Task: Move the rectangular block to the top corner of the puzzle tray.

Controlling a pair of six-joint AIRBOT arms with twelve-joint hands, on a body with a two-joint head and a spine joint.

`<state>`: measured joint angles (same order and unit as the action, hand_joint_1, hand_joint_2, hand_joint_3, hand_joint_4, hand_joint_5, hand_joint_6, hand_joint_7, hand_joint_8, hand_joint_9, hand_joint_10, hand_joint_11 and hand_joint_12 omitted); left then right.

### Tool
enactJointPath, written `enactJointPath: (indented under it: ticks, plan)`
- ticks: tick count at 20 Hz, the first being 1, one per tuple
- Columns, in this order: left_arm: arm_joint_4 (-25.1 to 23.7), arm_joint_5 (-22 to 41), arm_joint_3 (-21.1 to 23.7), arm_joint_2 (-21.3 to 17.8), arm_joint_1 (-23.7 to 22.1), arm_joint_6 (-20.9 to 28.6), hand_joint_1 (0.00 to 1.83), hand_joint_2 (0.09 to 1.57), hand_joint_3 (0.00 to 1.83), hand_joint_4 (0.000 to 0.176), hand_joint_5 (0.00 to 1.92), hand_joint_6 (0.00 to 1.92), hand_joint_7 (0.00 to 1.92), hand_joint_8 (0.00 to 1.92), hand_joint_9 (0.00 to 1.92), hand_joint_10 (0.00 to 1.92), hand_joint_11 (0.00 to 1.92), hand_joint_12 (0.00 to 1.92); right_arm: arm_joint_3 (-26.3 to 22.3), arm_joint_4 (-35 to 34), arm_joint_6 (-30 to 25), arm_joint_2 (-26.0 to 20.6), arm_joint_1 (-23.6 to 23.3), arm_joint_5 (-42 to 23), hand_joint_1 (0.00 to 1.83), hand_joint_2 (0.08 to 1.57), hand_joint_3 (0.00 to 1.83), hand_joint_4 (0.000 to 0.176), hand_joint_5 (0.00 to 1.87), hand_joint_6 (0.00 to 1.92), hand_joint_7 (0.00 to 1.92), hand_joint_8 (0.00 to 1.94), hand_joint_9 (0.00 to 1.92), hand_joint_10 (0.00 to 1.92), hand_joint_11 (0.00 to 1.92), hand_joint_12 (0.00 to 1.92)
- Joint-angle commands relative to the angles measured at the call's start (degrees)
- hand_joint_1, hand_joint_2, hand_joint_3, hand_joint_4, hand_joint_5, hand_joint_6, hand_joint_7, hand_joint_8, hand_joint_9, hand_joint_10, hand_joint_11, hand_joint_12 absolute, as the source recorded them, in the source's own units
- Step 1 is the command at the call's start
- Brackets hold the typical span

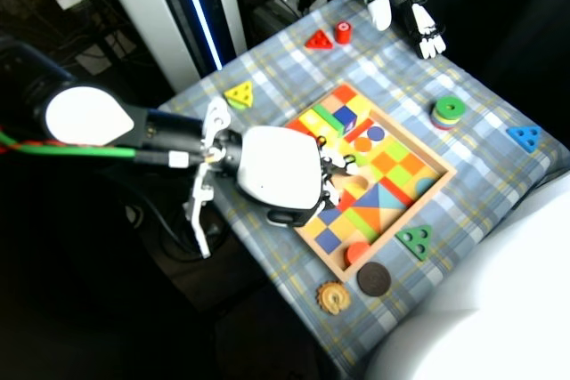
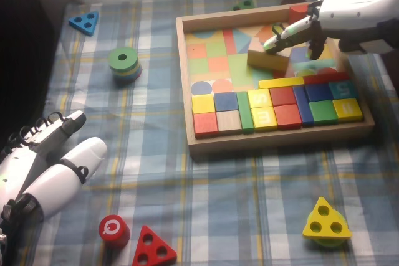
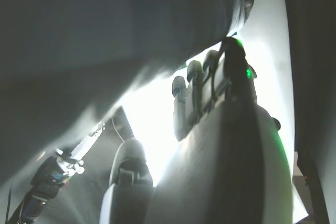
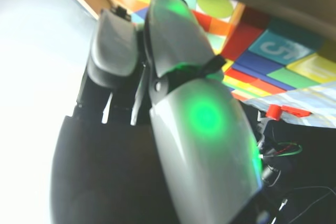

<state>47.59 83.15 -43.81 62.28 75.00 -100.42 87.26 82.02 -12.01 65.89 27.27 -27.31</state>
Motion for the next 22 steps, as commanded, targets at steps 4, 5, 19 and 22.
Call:
enactJointPath:
  ticks: [4, 5, 19, 22]
  plan:
    - [-2.5, 6.1, -0.2, -0.4, -0.4, 0.4, 0.00, 1.26, 0.00, 0.038, 0.33, 0.01, 0.24, 0.01, 0.09, 0.01, 0.00, 0.00, -0.1, -0.4, 0.1, -0.8, -1.3, 0.3, 1.61, 1.17, 0.02, 0.032, 0.36, 0.00, 1.19, 1.94, 1.42, 1.92, 1.50, 1.92]
    - [-2.5, 6.1, -0.1, -0.4, -0.4, 0.4, 0.00, 1.25, 0.00, 0.038, 0.32, 0.01, 0.23, 0.01, 0.08, 0.01, 0.00, 0.00, -0.1, -0.2, 0.1, -0.9, -1.5, 0.5, 1.59, 1.17, 0.02, 0.048, 0.36, 0.00, 1.20, 1.94, 1.42, 1.92, 1.49, 1.92]
    - [-2.4, 6.1, -0.1, -0.5, -0.4, 0.4, 0.00, 1.27, 0.00, 0.049, 0.31, 0.00, 0.23, 0.00, 0.08, 0.01, 0.00, 0.00, 0.1, 1.4, 0.1, -2.3, -2.3, 2.8, 1.69, 1.14, 0.00, 0.026, 0.36, 0.00, 1.24, 1.94, 1.48, 1.92, 1.56, 1.92]
    - [-2.4, 6.0, -0.1, -0.5, -0.4, 0.4, 0.00, 1.26, 0.00, 0.057, 0.31, 0.00, 0.23, 0.00, 0.09, 0.01, 0.00, 0.00, 0.2, 1.5, 0.1, -2.3, -2.3, 2.9, 1.73, 1.14, 0.00, 0.003, 0.36, 0.00, 1.26, 1.94, 1.51, 1.92, 1.58, 1.92]
